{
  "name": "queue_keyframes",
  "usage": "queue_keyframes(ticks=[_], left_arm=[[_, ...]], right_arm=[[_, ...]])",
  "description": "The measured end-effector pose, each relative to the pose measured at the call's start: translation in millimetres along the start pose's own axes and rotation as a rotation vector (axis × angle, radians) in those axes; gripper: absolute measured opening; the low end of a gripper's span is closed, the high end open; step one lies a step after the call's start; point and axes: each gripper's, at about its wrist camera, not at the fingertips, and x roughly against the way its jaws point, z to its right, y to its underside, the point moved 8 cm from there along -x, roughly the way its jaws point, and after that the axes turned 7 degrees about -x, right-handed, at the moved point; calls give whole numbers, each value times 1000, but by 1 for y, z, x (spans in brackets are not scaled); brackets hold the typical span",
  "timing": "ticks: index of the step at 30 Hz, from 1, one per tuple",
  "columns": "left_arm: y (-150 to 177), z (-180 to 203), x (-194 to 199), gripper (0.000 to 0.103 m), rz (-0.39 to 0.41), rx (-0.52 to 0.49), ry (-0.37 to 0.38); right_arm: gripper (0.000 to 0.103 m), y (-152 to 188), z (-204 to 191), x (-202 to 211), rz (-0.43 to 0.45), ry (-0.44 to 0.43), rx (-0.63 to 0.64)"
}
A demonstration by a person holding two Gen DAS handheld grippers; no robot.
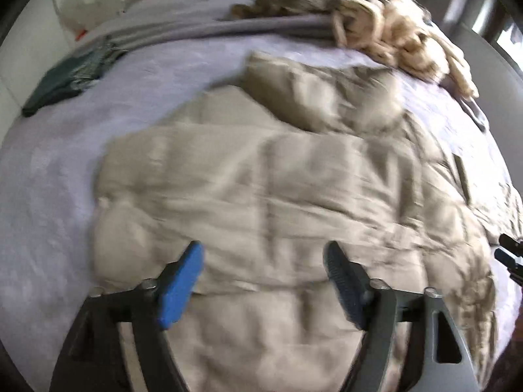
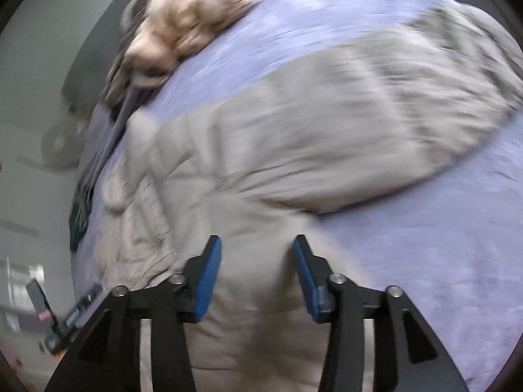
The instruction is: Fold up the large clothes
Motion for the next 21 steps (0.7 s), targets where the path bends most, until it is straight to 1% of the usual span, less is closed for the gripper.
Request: queue_keyframes(ticks=[2,3,4,7,9,10,12,14,17,20,21], left_arm=[[-1,26,4,103,17,-14,-8],[-1,37,3,103,15,-27,-2],[-1,50,2,103,10,-38,6],[-4,83,-3,103,-11,-63,14],[-4,106,-6,103,-20,-93,11],[-4,113,-7,103,-23,-104,7],[-4,129,-10,103,-35,-131,16],[-4,141,-12,103,-51,-148,30],[-4,149,-16,103,-69,-144,32],[-3,150,-19,103,-74,-146,20],[-1,151,-21,103,-89,-141,36]], right_arm=[[57,-14,31,14,26,8,-75],[66,-22,48,22,41,5,-117],[80,-29,65,30,60,2,-151],[94,-47,99,44,128,-13,-246],[96,-61,129,51,162,-25,-335],[103,-66,139,53,177,-38,-372],[103,-77,161,54,215,-79,-455],[103,-89,176,54,230,-127,-526],[103,-109,183,49,227,-215,-586],[103,-128,181,44,238,-276,-616],[103,-134,182,44,242,-301,-627]])
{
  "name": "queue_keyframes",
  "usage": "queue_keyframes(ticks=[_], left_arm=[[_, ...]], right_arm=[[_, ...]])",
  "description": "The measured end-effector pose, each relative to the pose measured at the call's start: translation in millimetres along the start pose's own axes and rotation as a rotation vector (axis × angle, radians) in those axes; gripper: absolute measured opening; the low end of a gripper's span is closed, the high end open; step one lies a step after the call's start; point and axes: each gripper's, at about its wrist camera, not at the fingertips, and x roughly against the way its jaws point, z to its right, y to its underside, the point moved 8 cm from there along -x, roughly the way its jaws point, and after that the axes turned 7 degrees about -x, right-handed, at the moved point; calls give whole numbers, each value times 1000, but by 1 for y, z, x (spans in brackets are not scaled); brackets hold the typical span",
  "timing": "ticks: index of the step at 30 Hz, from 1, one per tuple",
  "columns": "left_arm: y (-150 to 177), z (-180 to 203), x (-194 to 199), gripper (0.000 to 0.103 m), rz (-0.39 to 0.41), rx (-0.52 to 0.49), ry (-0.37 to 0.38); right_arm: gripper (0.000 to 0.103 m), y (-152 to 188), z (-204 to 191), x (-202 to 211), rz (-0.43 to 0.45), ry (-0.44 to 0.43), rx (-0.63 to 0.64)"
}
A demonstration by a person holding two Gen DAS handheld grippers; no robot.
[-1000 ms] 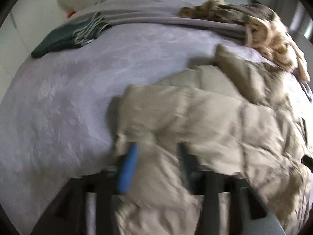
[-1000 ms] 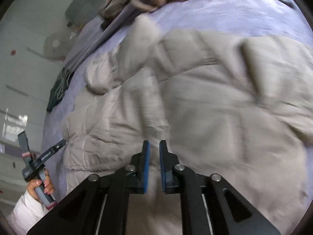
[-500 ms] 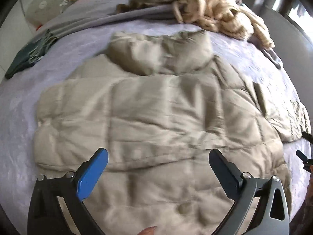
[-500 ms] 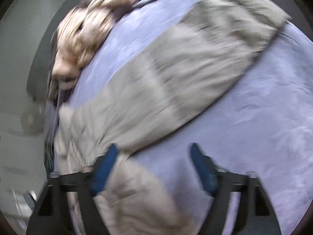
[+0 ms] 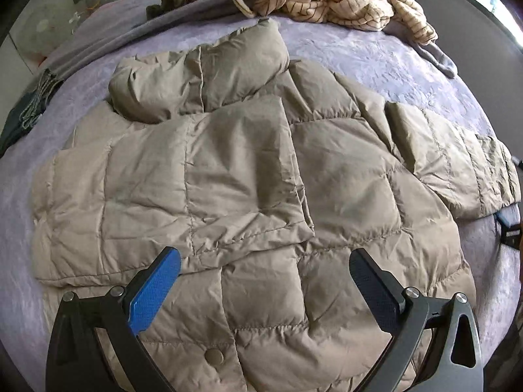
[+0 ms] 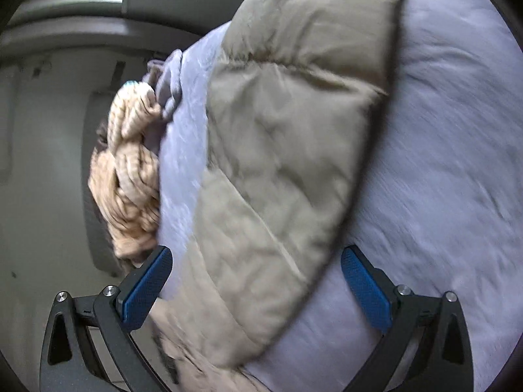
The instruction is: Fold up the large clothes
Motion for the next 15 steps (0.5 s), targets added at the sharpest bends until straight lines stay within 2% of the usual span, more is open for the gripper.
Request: queue_keyframes(ticks=[1,3,4,5,6,7,10,13,15], left_arm=[[2,1,-3,103,-18,5,34],[2,0,-5,103,-27,20,54],[2,-2,-4,103,-22,24,53],[2,-5,-1,103,-12,28,53],[2,-8,1,103,-2,34,49],[2,-13,4,103,10,43,43],[3,-34,14,103,31,73,20],[3,-56,19,103,46,97,1],[3,-73,23,103,55,116,-11]], right_arm=[[103,-4,-4,-3,-8,-25,-15],[101,-10,-12,-12,-43,-78,-53],[89,-13,-17,-16,-59,-101,-81],[74,-14,-19,-20,-70,-110,-106],[36,-13,-20,-24,-84,-108,-121],[13,-11,-22,-30,-106,-100,-135],[10,-1,-40,-33,-120,-113,-95],[10,24,-80,-31,-123,-98,74],[10,54,-118,-32,-148,-99,224]])
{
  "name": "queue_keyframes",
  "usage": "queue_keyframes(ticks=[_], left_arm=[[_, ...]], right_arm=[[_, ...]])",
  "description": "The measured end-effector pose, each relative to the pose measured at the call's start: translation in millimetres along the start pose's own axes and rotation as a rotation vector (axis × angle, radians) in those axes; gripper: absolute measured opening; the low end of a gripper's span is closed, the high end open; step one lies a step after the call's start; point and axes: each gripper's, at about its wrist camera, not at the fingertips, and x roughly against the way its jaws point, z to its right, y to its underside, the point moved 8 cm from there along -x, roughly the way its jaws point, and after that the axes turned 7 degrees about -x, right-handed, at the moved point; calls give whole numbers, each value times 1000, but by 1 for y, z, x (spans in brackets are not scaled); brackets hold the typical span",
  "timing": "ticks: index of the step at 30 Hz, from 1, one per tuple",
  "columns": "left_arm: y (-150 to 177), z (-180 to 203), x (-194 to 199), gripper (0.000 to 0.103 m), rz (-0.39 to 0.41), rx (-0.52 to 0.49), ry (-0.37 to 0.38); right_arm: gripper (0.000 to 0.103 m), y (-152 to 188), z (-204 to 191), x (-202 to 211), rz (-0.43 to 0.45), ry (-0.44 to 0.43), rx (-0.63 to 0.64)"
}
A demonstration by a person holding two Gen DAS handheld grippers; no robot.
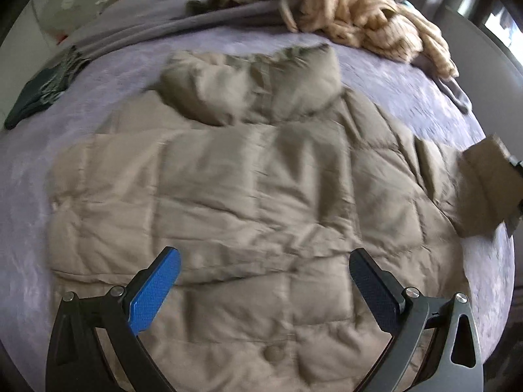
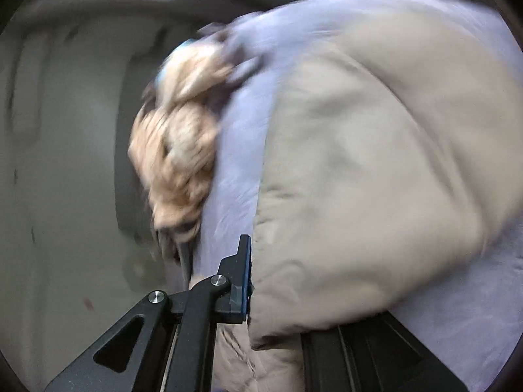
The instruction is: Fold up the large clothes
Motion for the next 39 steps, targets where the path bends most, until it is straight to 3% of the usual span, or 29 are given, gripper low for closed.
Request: queue_keyframes(ticks=[5,9,12,16,20,22,23,25,26,28,33,34,35,36,39], left_arm=[[-4,-46,10,103,29,42,-29],[-4,-84,17,103,52,63,-68],[1,-109,17,103,60,81,-89],[12,-130,9,103,52,108,-85],[16,-133,-2,103,41,117,-62],[13,-131,-5,103,44,116,-44],[11,-129,-6,103,49,113,-34],[4,-124,-7,103,59,113,-7],[1,-122,-7,103,65,116,7],[-6,-118,-8,103,79,127,47],[-16,-116,-13,103,88,155,99],[-17,-116,-13,103,91,162,112],[-17,-117,-13,103,93,170,129],[-18,-119,-12,103,97,179,145],[-20,-130,-8,103,125,224,213]], right_arm=[[10,78,-107,-43,-86,11,378],[10,186,-168,-99,-179,89,766],[10,268,-164,-149,-291,173,950],[10,329,-108,-204,-413,300,936],[16,337,-59,-225,-418,399,854],[25,333,-53,-229,-423,390,806],[30,332,-54,-226,-428,381,783],[58,327,-58,-215,-440,354,718],[61,321,-61,-205,-424,327,685],[62,309,-66,-186,-380,284,626],[62,242,-54,-157,-227,190,309],[55,231,-49,-157,-204,176,245],[41,218,-45,-157,-178,161,182],[7,210,-47,-158,-160,153,156],[7,220,-80,-167,-166,142,301]])
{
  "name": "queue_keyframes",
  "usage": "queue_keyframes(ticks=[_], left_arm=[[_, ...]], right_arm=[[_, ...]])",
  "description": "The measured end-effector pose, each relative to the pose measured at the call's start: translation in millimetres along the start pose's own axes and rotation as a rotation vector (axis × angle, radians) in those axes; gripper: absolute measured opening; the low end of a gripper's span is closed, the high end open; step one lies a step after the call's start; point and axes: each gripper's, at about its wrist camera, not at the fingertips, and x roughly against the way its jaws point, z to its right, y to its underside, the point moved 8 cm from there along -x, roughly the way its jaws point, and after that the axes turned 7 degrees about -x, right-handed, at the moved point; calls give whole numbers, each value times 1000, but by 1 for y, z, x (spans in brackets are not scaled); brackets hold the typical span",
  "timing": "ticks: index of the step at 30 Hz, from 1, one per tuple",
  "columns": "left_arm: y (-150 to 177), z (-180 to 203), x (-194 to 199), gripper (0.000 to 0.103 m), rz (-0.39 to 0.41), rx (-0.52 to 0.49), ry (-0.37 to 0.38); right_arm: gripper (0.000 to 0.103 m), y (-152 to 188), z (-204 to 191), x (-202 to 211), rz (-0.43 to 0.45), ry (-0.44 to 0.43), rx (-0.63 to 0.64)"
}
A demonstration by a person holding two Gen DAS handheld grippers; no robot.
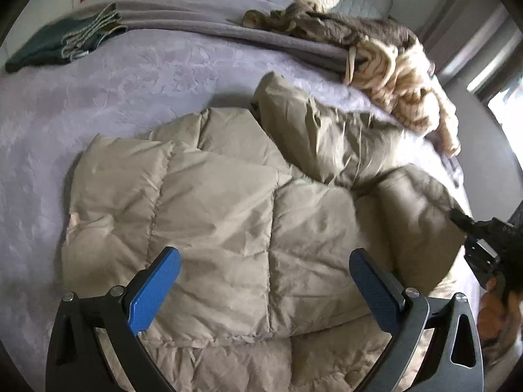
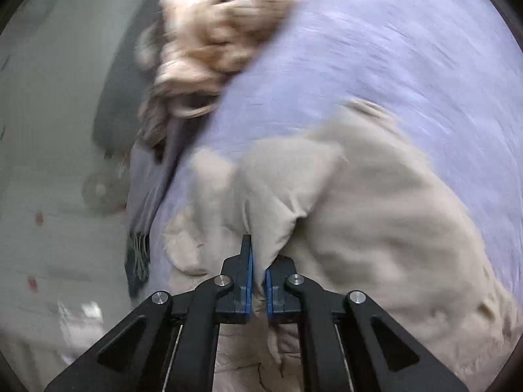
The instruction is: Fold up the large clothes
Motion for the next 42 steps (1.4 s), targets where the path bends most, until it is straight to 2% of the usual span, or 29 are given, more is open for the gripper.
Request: queue_keyframes(ticks=[1,3,4,8,9,10,11,12,13,16,19,20,21,22,24,25,27,28,29,30,32,34,36,38,39,41,42], left_arm=[[-2,-4,2,103,7,29,44],[-6,-10,3,103,8,99,172],[-7,-12,2,103,1,144,253],[-11,-10,-4,103,-14,219,450],[-11,-7,-5,103,-17,239,523],[-12,-4,-6,103,-20,261,590],[-12,-3,-7,103,-23,280,625],[-12,-2,-8,103,-26,298,648],[-11,-2,-11,103,-30,311,654],[-5,-4,-20,103,-61,301,592],[1,-1,-30,100,-105,266,525],[3,3,-33,91,-119,246,511],[5,8,-38,74,-135,228,505],[6,14,-41,65,-155,205,503],[10,27,-49,18,-181,147,500],[10,34,-51,12,-184,112,485],[8,42,-47,12,-153,60,419],[8,42,-43,12,-138,47,398],[8,41,-39,12,-124,42,378],[8,37,-36,12,-113,38,357],[12,21,-34,12,-105,16,274],[23,2,-42,12,-141,-2,192],[29,-12,-45,12,-157,16,164],[31,-20,-38,12,-143,42,146],[30,-24,-33,12,-133,46,111],[29,-31,-22,12,-119,26,55],[27,-34,-17,12,-111,14,26]], right_arm=[[7,10,-25,-6,-20,-4,117],[7,33,-59,-16,-67,-9,291],[7,56,-79,-27,-104,-7,403],[10,133,-106,-67,-224,51,667],[14,148,-104,-74,-253,75,704],[26,164,-98,-83,-295,110,742],[33,174,-93,-90,-322,140,766],[46,184,-87,-95,-346,176,792],[49,192,-79,-97,-364,213,821],[58,194,-65,-80,-381,199,798],[59,166,-23,-42,-396,184,600],[59,154,-3,-28,-384,198,525],[59,142,15,-15,-369,209,453],[59,130,31,-5,-351,217,385],[59,96,72,20,-289,211,189],[59,79,87,29,-251,201,96],[59,54,99,41,-179,156,-42],[56,38,109,49,-125,134,-105],[45,30,114,52,-95,128,-133],[7,19,120,55,-70,128,-154],[5,8,117,47,-71,132,-151],[5,12,106,41,-88,141,-74],[5,22,100,26,-117,197,26],[5,25,112,16,-142,216,19],[5,25,117,16,-143,213,1],[9,21,119,20,-143,201,-16],[18,24,117,22,-150,212,-5]])
